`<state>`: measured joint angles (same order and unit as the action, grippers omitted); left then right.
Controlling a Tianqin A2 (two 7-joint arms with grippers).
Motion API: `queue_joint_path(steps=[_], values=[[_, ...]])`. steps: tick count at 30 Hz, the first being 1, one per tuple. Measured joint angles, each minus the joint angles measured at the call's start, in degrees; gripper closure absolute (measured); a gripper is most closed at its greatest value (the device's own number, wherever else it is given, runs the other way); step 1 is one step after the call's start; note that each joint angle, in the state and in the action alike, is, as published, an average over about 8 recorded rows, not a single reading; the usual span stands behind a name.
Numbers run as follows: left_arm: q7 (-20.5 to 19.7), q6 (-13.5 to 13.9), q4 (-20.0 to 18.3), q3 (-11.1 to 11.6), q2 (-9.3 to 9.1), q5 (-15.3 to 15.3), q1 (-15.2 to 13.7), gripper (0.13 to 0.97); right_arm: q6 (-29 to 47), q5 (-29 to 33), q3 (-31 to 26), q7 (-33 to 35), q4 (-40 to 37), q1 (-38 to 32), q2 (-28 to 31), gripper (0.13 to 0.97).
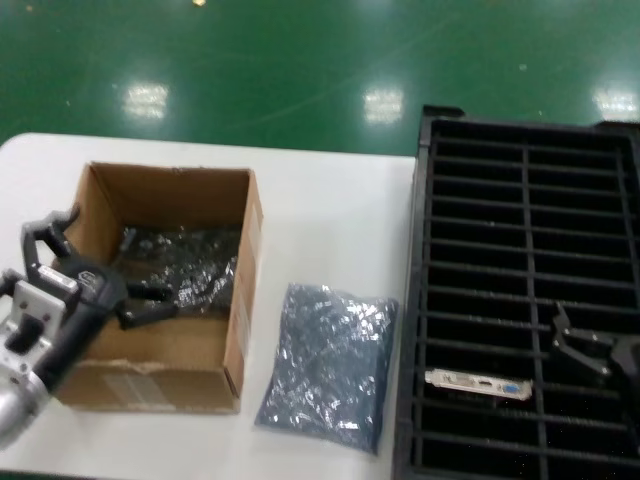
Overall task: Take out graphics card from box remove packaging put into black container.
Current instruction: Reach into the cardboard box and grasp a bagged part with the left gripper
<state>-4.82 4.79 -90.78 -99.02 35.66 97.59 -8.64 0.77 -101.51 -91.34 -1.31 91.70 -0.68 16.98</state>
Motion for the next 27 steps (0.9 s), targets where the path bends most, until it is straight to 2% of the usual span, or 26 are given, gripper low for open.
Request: queue_joint_path(steps=[2,4,6,9,11,14,19,21,24,27], values=[[-0.91,2.70,1.43,-1.09,2.87,-3.44,-3.47,0.132,0.00,0.00,0.00,0.00,0.00,0.00,0.00,0.129],[-1.33,5.89,3.49,-2.35,4.86,-7.45,-7.44,0.132,0.00,0.00,0.00,0.00,0.00,0.00,0.00,0.129],[-1.05,9.31,6.30,-3.95,5.87,-11.64,-11.86,0.132,0.00,0.00,0.00,0.00,0.00,0.00,0.00,0.129],[0.85,14.46,12.13,-7.21,5.72,-17.67,-18.76,0.132,0.00,0.00,0.00,0.00,0.00,0.00,0.00,0.129],[2.65,17.61,16.93,-9.70,4.63,-21.36,-23.33,0.132,0.00,0.00,0.00,0.00,0.00,0.00,0.00,0.129],[5.43,21.32,25.12,-13.40,2.00,-26.71,-29.84,0.132,0.00,0.00,0.00,0.00,0.00,0.00,0.00,0.129],[10.35,23.97,39.25,-18.04,-3.46,-33.20,-38.97,0.132,0.00,0.00,0.00,0.00,0.00,0.00,0.00,0.129],[12.99,24.37,44.80,-19.28,-5.61,-34.32,-42.03,0.132,0.00,0.00,0.00,0.00,0.00,0.00,0.00,0.129],[17.61,25.26,52.62,-20.55,-8.51,-34.43,-46.09,0.132,0.00,0.00,0.00,0.00,0.00,0.00,0.00,0.129],[21.43,26.84,58.48,-21.37,-10.55,-33.89,-49.07,0.132,0.00,0.00,0.00,0.00,0.00,0.00,0.00,0.129]])
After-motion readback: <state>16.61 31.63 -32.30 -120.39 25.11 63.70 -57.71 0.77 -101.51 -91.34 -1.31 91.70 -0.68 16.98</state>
